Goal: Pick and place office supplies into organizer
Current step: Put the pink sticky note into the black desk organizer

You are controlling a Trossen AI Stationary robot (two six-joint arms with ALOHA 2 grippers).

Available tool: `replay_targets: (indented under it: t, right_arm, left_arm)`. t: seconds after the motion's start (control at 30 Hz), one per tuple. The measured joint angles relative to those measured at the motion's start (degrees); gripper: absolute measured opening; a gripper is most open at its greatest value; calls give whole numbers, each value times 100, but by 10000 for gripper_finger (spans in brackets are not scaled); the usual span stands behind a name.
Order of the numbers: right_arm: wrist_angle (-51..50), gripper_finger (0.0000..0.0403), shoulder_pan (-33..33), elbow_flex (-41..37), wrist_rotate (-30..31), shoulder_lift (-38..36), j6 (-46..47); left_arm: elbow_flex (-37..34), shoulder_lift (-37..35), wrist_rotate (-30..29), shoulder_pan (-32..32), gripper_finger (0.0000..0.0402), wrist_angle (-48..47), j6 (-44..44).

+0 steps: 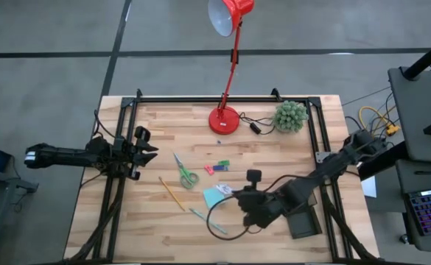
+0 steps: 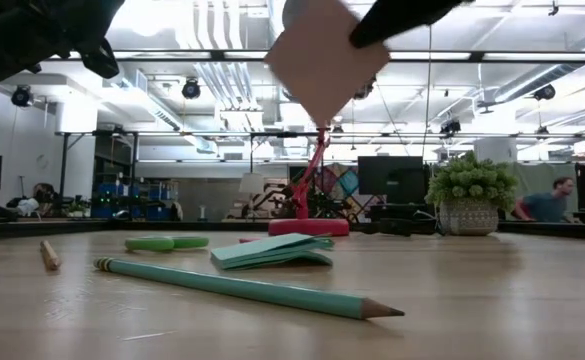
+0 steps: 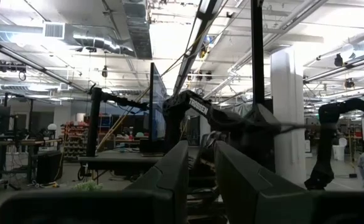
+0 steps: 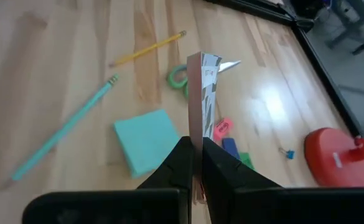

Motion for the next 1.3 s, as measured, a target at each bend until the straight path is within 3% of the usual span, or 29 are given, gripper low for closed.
replay_targets:
  t: [0.4, 0.6, 1.07, 1.3]
  right_arm:
    - [-508, 13, 537, 0, -680, -758, 1669]
    - [-1146, 13, 752, 0, -1124, -915, 3104]
    - [-2700, 13, 1118, 0, -3122, -965, 6350]
    - [-2823, 13, 1200, 0, -3573, -1060, 7269]
  left_arm:
    - [0, -17, -38, 1, 66, 57, 57]
    - [0, -20, -36, 1, 66, 55, 441]
    - [0, -56, -37, 0, 66, 52, 437]
    - [0, -142, -38, -1, 66, 85, 520]
